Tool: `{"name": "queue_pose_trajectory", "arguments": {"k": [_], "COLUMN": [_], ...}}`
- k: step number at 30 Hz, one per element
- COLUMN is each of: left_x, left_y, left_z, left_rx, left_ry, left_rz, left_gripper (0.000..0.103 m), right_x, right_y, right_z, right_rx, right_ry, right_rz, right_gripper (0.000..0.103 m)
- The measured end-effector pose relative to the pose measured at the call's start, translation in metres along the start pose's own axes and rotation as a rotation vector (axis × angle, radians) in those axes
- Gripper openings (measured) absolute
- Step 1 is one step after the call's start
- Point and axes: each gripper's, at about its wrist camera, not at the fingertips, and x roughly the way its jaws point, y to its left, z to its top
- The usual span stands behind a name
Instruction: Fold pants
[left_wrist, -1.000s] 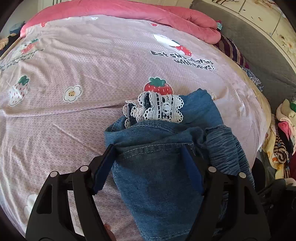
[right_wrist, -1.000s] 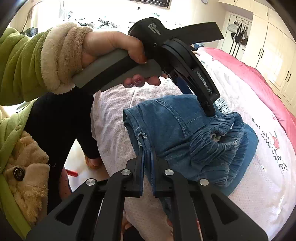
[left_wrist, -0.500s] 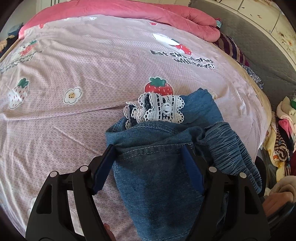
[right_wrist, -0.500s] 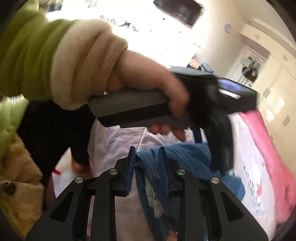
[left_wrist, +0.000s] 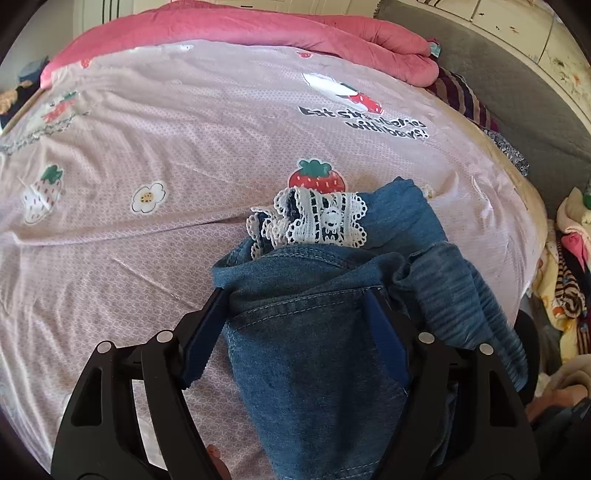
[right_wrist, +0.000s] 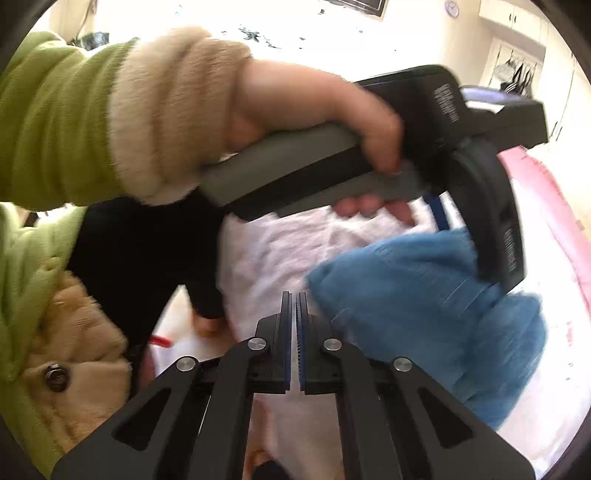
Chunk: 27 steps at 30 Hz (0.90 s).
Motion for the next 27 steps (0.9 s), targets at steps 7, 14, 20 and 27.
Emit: {"name": "queue_pose_trajectory", "arguments": {"k": [7,14,20,27], "left_x": [-0.006,-0.023,-0.043,-0.040], "left_y": [-0.005,-0.002,0.005,0.007], "left_z": [-0.001,-0.005,-0.014,-0.020], "left_rx": [0.016,-0.003,-0.008,-0.020], "left_ry": [-0.018,-0.051,-0.083,-0.076], "left_rz": [0.017,0.004,0.005,0.015], "left_gripper": [0.067,0.067,0.068,0.069], "right_x": [-0.041,-0.093,-0.097,-0.040], "right_y": [-0.015,-0.047,-0.065,-0.055], "right_z": [-0.002,0.001,-0.006,0.002], "right_rx": [0.261,0.395,0.479,0.425], "right_ry": [-0.138,-0.229,-0.237,-0.150], "right_rz": [0.058,-0.106,-0.141,-0.166], "right_gripper": [0.002,0.031,0.033,0.044]}}
